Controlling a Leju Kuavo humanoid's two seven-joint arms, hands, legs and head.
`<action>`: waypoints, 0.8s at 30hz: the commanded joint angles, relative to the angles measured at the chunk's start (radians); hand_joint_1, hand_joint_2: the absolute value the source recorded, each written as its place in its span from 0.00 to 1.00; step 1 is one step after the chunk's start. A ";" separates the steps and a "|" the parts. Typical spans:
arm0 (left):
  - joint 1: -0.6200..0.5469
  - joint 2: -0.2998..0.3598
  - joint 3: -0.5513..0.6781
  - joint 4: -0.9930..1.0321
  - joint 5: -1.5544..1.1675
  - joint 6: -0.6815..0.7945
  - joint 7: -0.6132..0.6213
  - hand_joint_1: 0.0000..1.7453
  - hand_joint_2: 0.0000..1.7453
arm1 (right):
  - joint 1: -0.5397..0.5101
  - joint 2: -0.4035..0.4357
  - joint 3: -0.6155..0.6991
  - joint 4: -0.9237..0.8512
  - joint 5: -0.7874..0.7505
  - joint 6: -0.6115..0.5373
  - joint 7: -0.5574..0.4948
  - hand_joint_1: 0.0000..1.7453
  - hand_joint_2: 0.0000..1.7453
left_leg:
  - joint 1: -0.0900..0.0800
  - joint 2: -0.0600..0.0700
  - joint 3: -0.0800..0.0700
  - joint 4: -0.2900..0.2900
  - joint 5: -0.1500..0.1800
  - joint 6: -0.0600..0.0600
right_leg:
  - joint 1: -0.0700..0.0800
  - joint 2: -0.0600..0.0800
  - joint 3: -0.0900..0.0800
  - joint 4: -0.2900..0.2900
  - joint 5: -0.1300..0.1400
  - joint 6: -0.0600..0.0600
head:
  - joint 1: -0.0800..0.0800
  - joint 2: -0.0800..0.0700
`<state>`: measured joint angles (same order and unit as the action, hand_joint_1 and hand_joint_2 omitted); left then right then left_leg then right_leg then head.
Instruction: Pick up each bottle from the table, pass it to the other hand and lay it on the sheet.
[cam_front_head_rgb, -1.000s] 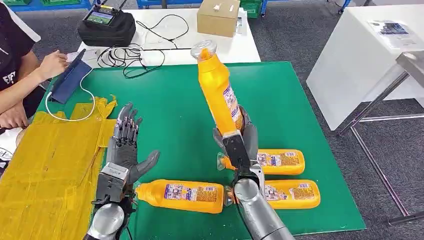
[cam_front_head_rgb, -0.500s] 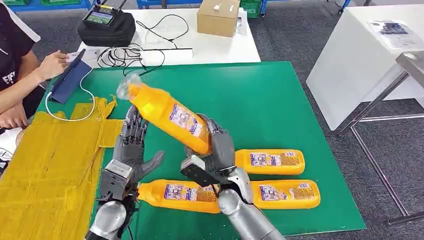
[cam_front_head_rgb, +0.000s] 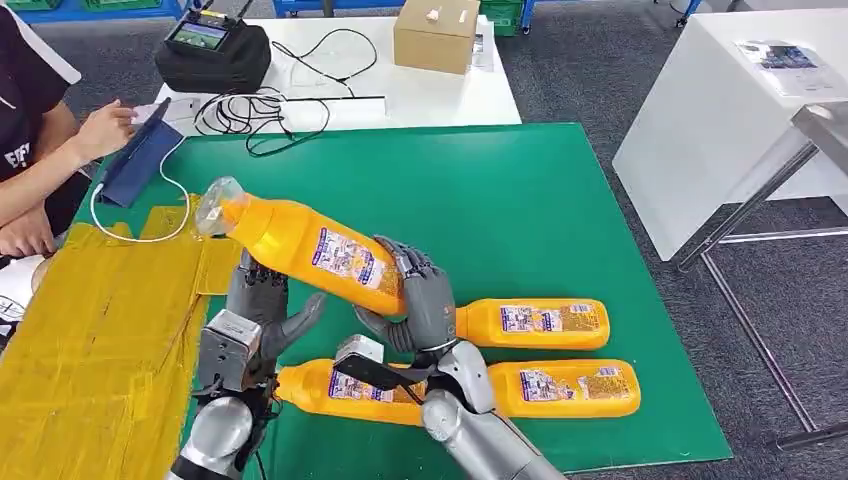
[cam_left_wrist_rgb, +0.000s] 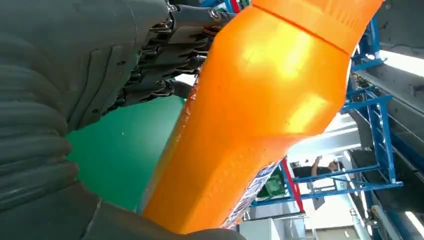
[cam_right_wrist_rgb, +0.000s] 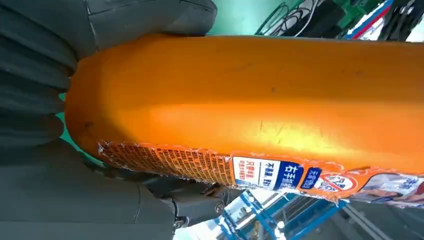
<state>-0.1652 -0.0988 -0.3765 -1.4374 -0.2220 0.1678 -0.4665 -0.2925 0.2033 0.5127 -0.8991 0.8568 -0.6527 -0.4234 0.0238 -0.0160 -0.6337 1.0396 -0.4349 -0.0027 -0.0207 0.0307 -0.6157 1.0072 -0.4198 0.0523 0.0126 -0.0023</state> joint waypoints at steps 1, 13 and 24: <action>-0.055 0.025 -0.033 0.078 0.012 -0.028 0.003 0.00 1.00 | -0.054 -0.019 0.066 0.081 0.014 -0.008 -0.007 1.00 1.00 | 0.000 0.000 0.005 -0.002 -0.001 0.002 | 0.001 -0.003 0.005 -0.002 -0.001 -0.002 | 0.000 0.000; -0.063 0.002 0.015 0.060 0.093 0.001 -0.011 1.00 1.00 | -0.055 -0.020 0.100 0.081 -0.004 -0.038 -0.030 1.00 1.00 | 0.000 0.000 0.004 -0.001 -0.001 0.001 | 0.001 -0.003 0.004 -0.001 -0.001 -0.002 | 0.000 0.000; -0.073 -0.005 0.037 0.055 0.143 0.022 -0.021 1.00 1.00 | -0.055 -0.018 0.107 0.080 -0.008 -0.044 -0.035 1.00 1.00 | 0.000 0.000 0.004 -0.001 0.000 0.001 | 0.001 -0.004 0.004 -0.001 -0.001 -0.002 | 0.000 0.000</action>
<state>-0.1805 -0.0992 -0.3654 -1.4176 -0.0855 0.1854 -0.4841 -0.3168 0.2037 0.5802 -0.8751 0.8534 -0.6790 -0.4482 0.0238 -0.0159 -0.6337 1.0396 -0.4348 -0.0027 -0.0208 0.0308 -0.6157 1.0072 -0.4198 0.0522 0.0126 -0.0023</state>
